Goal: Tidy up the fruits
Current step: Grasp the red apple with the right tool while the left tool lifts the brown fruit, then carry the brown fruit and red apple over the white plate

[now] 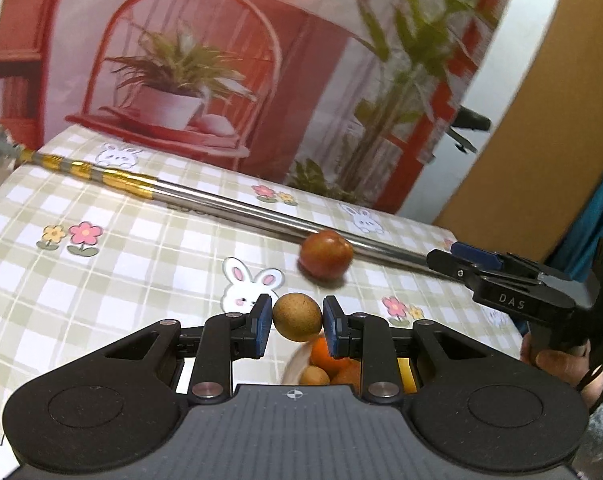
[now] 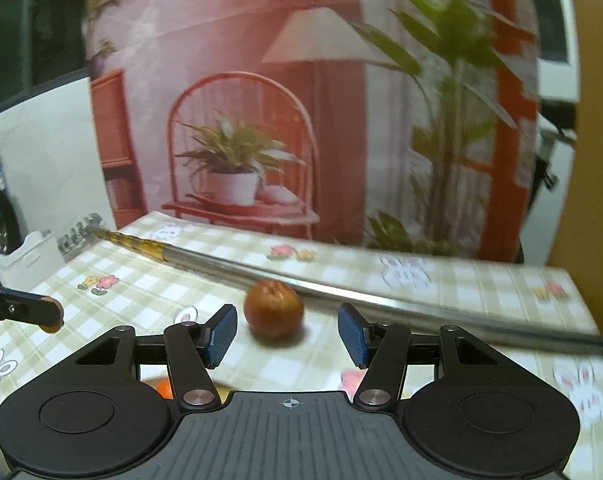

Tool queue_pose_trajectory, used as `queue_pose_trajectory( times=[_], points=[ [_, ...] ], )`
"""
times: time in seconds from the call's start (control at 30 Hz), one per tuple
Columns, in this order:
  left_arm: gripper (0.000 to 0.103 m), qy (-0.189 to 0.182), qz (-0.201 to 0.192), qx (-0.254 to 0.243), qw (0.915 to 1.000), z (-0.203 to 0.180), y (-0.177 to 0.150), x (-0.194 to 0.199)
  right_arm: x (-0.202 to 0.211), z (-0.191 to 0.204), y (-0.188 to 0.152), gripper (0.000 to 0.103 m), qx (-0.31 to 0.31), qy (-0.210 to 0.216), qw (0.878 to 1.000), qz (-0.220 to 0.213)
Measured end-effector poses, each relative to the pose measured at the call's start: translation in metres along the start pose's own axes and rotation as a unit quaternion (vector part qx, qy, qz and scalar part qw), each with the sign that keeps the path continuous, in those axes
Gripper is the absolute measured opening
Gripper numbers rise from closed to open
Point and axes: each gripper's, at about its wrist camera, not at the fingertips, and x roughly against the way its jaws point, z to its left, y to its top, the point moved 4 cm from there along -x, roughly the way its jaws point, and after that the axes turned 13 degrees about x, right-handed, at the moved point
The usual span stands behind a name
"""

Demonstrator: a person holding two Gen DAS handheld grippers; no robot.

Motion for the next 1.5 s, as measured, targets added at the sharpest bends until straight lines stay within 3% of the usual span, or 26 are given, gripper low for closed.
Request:
queue_pose_trajectory(
  times=[0.23,0.53,0.63,0.73,1.13,1.23,1.5],
  points=[
    [0.029,0.023,-0.004,0.026,0.9994,0.017,0.004,-0.007,-0.048,0.001,0.017,0.055,0.035,0.012,0.999,-0.007],
    [0.029,0.039,0.008,0.038,0.9985,0.031,0.003,-0.019,-0.121,0.005,0.007,0.060,0.033,0.044,0.997,0.049],
    [0.029,0.041,0.012,0.039,0.9983,0.032,0.003,-0.023,-0.141,0.007,0.004,0.069,0.033,0.056,0.996,0.067],
    [0.029,0.044,0.017,0.039,0.9981,0.034,0.003,-0.026,-0.156,0.013,0.000,0.069,0.050,0.062,0.993,0.084],
    [0.029,0.045,0.028,0.040,0.9978,0.034,0.002,-0.033,-0.185,0.011,0.002,0.067,0.068,0.080,0.989,0.106],
    [0.029,0.042,0.032,0.039,0.9979,0.032,0.001,-0.034,-0.190,0.014,0.000,0.062,0.071,0.089,0.987,0.114],
    [0.029,0.022,0.038,0.037,0.9984,0.028,-0.005,-0.032,-0.192,0.020,-0.001,0.062,0.098,0.079,0.983,0.132]
  ],
)
